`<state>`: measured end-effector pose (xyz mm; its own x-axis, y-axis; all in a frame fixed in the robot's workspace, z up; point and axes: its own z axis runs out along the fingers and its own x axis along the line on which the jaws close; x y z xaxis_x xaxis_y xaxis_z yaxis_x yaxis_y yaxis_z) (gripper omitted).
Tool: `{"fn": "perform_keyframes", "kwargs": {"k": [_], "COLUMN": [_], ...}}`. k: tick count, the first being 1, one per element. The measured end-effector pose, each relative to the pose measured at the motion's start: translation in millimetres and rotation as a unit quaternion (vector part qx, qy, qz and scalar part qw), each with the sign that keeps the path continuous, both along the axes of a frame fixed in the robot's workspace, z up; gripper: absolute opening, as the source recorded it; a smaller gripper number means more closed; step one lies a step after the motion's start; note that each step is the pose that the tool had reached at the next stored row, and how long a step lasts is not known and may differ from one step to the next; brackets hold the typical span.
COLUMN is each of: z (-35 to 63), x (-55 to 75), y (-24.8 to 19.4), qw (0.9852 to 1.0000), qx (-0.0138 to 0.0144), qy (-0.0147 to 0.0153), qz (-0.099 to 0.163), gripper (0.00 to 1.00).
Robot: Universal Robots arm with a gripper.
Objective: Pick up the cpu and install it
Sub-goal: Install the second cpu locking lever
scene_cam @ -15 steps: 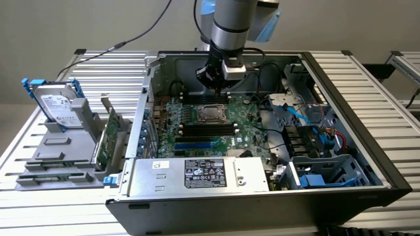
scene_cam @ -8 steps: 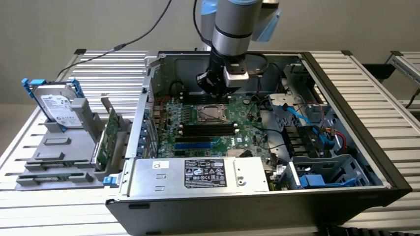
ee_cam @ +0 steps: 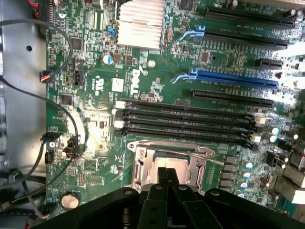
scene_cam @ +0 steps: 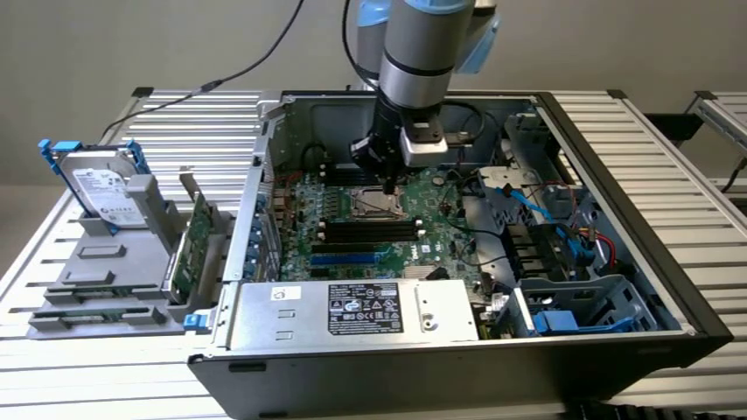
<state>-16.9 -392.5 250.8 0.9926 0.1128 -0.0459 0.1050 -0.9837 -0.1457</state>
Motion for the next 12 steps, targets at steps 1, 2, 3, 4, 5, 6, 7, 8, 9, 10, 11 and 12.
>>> {"fn": "perform_keyframes", "kwargs": {"k": [1, 2, 3, 4, 5, 6, 7, 8, 9, 10, 11, 12], "z": [0.0, 0.1, 0.1, 0.0, 0.1, 0.1, 0.0, -0.3, -0.7, -1.1, -1.5, -1.9], "x": [-0.4, -0.8, -1.2, -1.6, -2.1, -2.7, -3.2, -3.6, -3.9, -4.2, -4.3, -4.5], "y": [-3.5, -7.0, -10.7, -14.2, -17.8, -21.3, -24.9, -28.8, -32.6, -35.9, -39.6, -42.3], "qw": [1.0000, 1.0000, 1.0000, 1.0000, 1.0000, 1.0000, 1.0000, 1.0000, 1.0000, 1.0000, 1.0000, 1.0000], "qx": [0.0000, -0.0002, -0.0004, -0.0005, -0.0005, -0.0006, -0.0006, -0.0006, -0.0005, -0.0005, -0.0001, 0.0000], "qy": [0.0000, 0.0000, 0.0000, 0.0000, 0.0000, 0.0000, 0.0000, 0.0000, 0.0000, 0.0000, 0.0000, 0.0000], "qz": [0.000, 0.000, 0.000, 0.000, 0.000, 0.000, 0.000, 0.000, 0.000, 0.000, 0.000, 0.000], "gripper": [0.11, 0.11, 0.11, 0.11, 0.11, 0.11, 0.11, 0.11, 0.11, 0.11, 0.11, 0.11]}}
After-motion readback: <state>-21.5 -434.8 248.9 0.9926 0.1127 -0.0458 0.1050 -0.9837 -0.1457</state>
